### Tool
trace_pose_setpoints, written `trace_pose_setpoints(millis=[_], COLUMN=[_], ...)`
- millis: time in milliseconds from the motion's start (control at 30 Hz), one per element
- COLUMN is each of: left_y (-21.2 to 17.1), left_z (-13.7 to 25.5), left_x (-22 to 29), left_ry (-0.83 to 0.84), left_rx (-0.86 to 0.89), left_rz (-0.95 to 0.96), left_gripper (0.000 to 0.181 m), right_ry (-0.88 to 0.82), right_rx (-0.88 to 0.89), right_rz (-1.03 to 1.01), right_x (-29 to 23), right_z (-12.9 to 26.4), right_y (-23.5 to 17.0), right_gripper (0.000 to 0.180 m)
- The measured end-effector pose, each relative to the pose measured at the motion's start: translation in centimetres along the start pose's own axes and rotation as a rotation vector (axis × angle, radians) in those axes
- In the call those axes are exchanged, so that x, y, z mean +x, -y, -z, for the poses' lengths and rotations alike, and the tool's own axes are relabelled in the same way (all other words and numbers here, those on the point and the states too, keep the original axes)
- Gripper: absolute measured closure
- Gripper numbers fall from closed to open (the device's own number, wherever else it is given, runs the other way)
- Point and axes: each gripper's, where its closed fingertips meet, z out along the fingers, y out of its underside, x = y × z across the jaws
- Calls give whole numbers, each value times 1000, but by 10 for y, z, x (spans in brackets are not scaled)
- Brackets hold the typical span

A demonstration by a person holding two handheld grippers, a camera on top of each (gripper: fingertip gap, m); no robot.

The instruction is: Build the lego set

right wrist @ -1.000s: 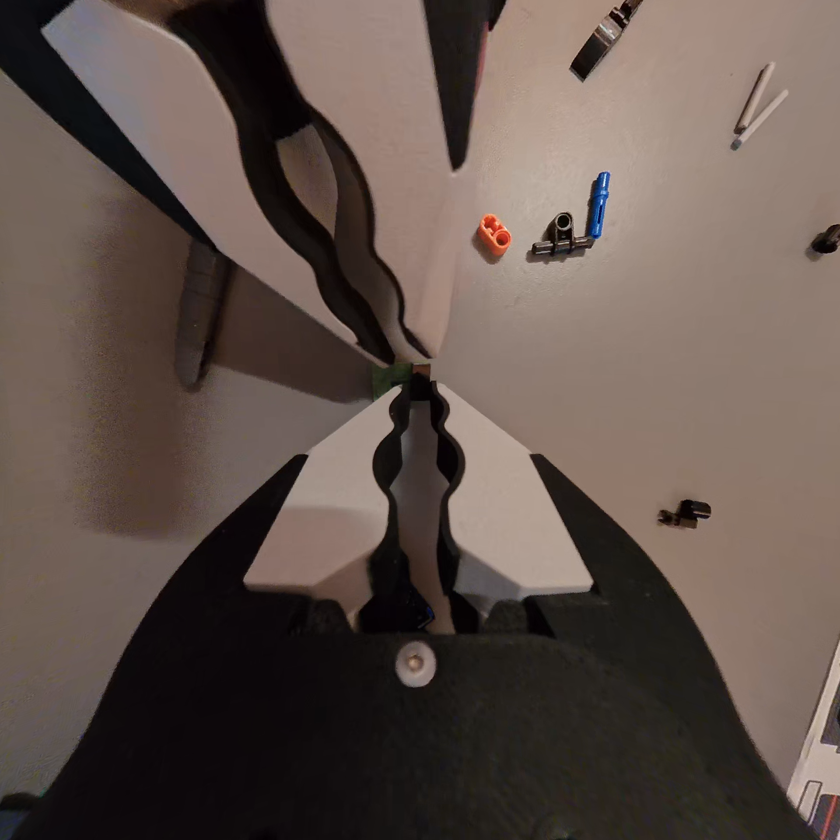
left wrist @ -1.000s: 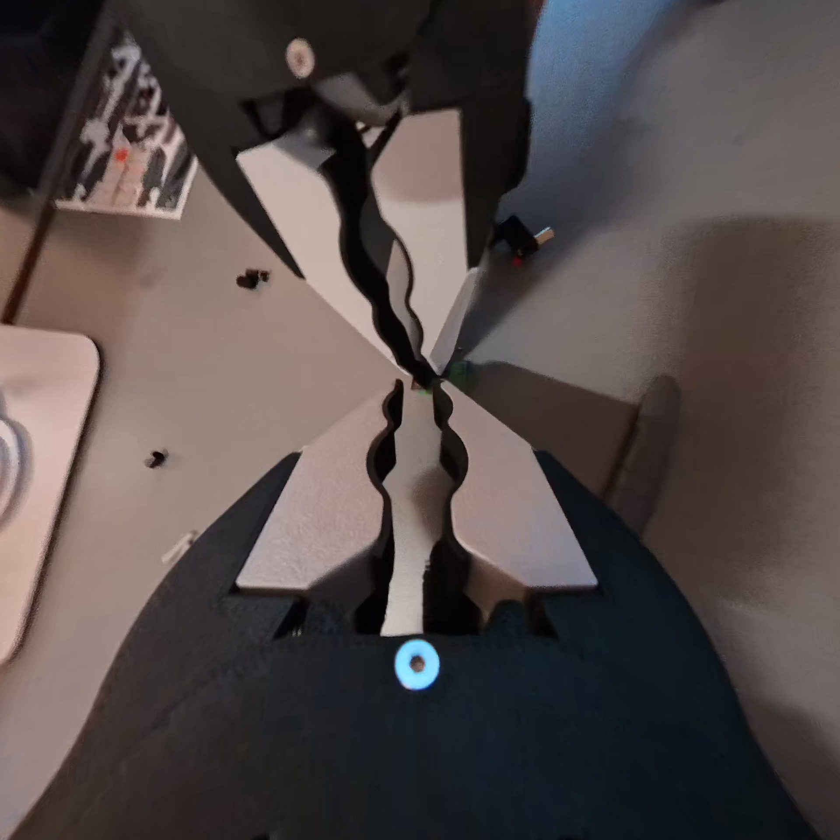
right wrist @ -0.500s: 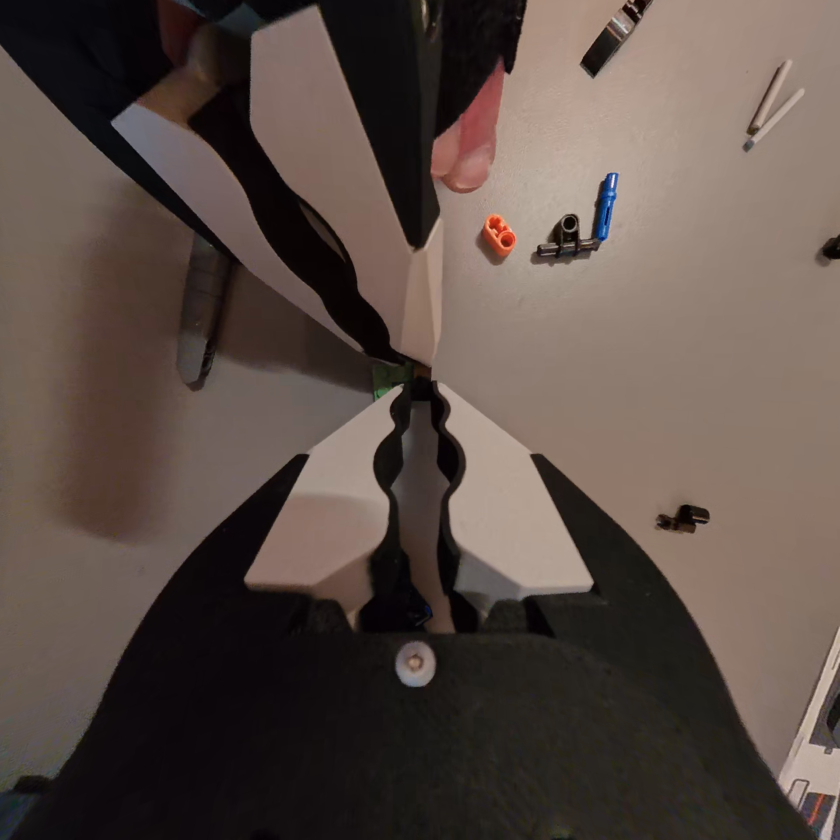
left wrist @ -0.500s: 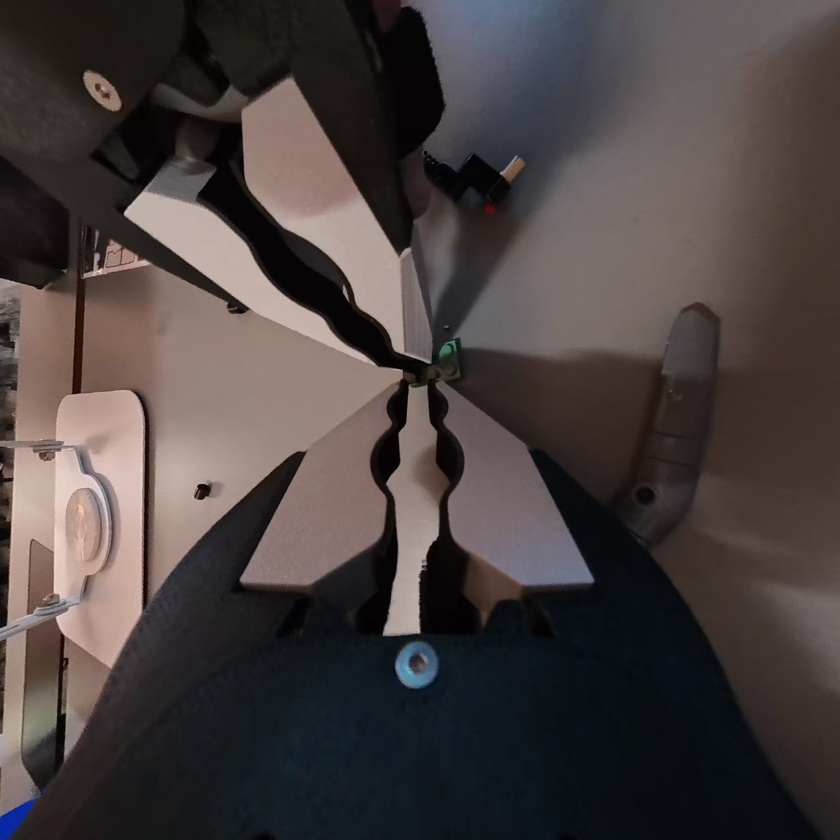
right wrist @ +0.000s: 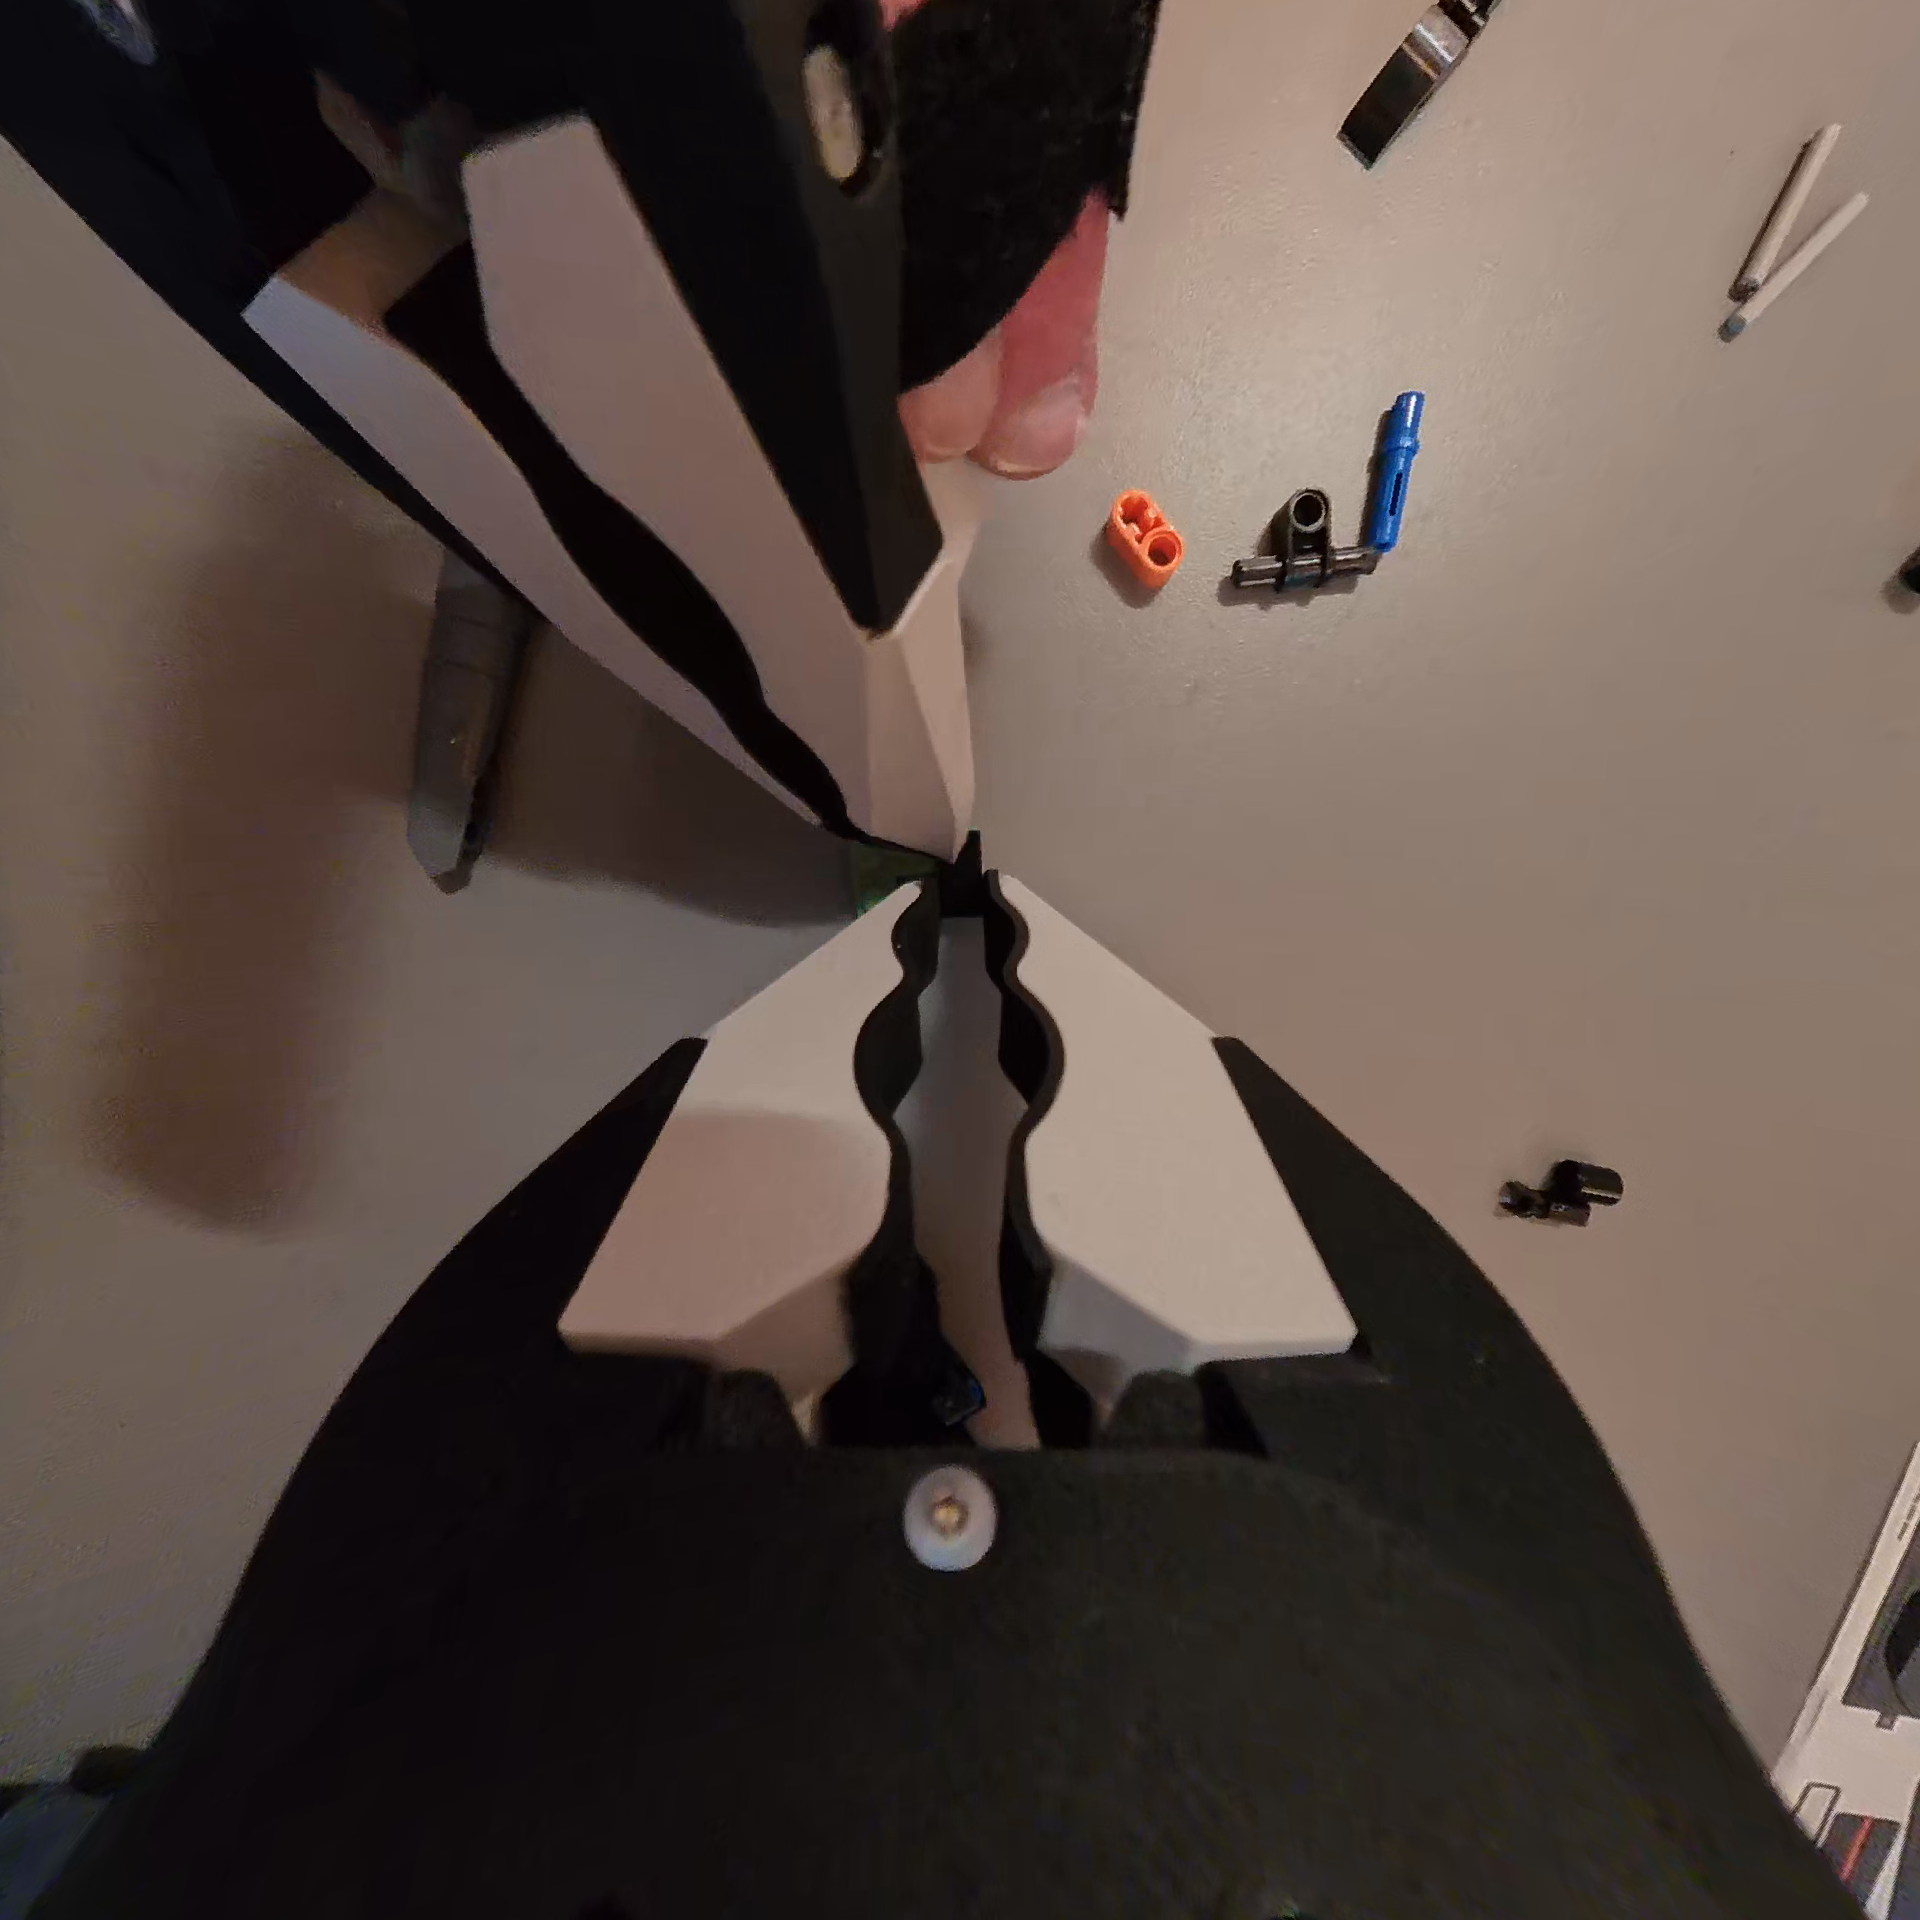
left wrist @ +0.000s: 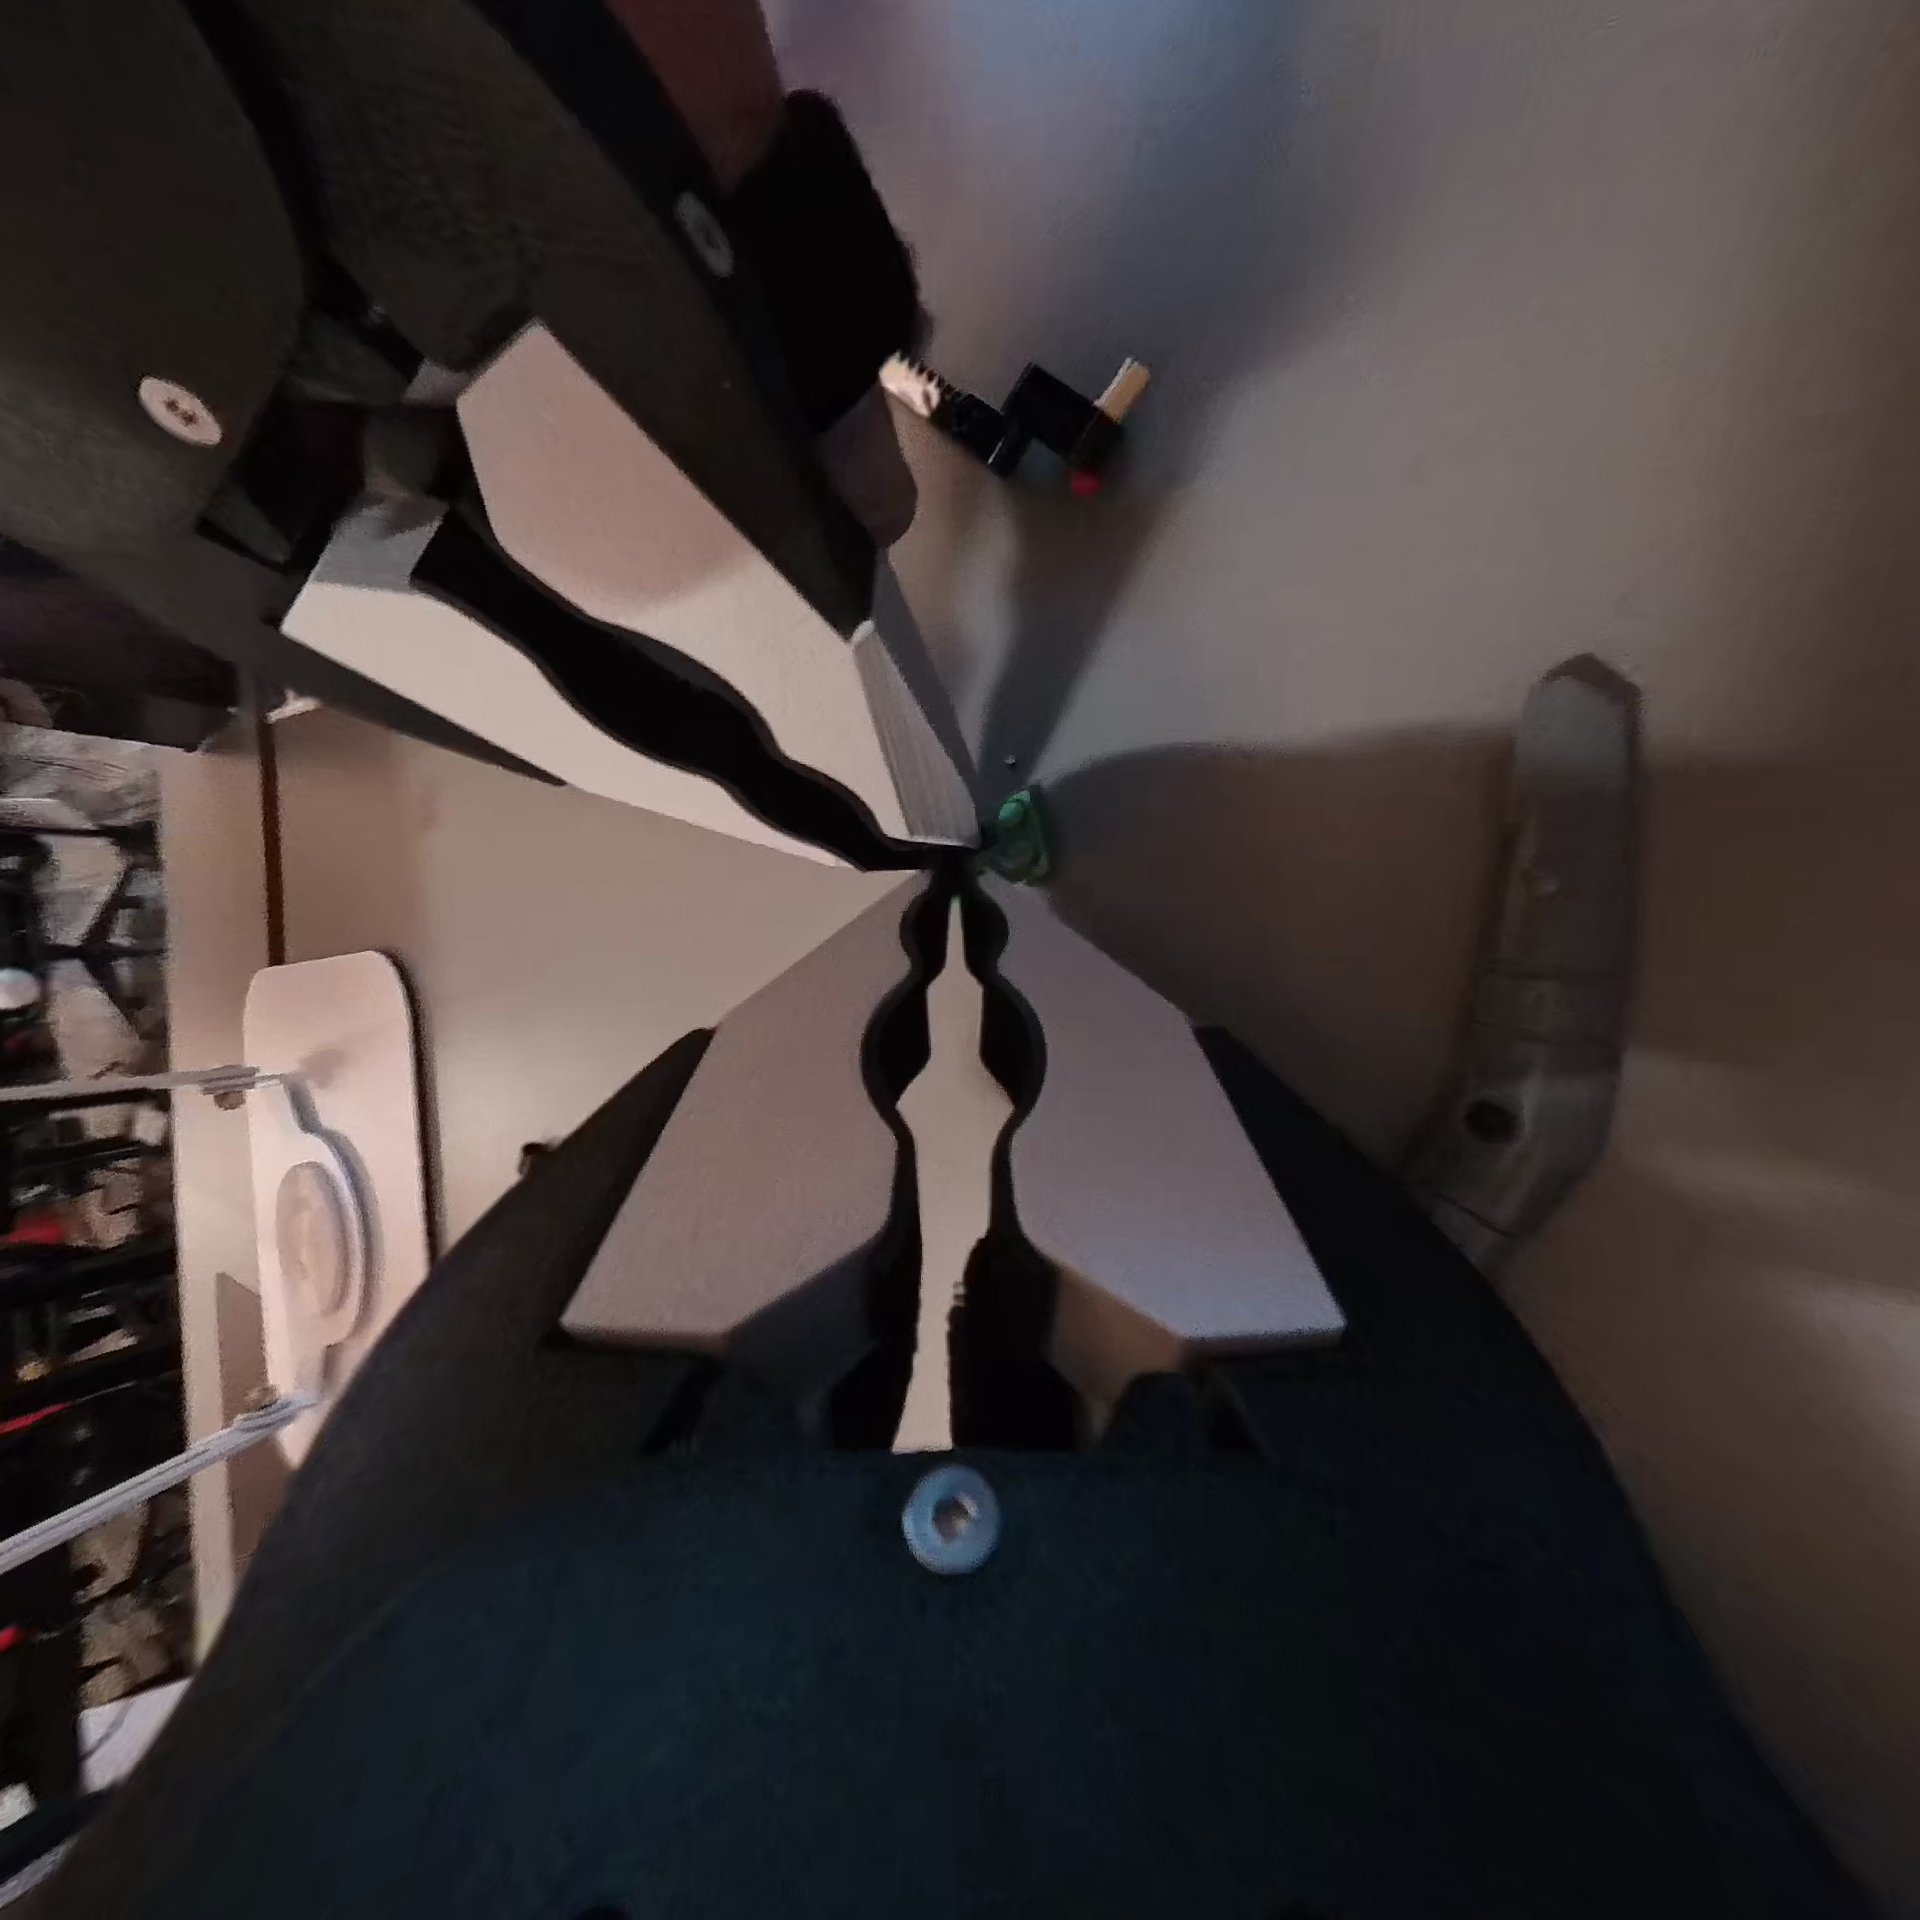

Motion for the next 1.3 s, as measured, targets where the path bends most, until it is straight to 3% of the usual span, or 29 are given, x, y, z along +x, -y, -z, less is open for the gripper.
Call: trace_pose_setpoints(millis=[1300], left_y=[-2], left_z=[-1], left_x=[-1], left_ry=[4], left_rx=[-21], left_rz=[41], left_gripper=[181], right_ry=[-2], right_rx=[189], right_rz=[-183], right_x=[6], right_z=[6], right_y=[7], right_gripper=[180])
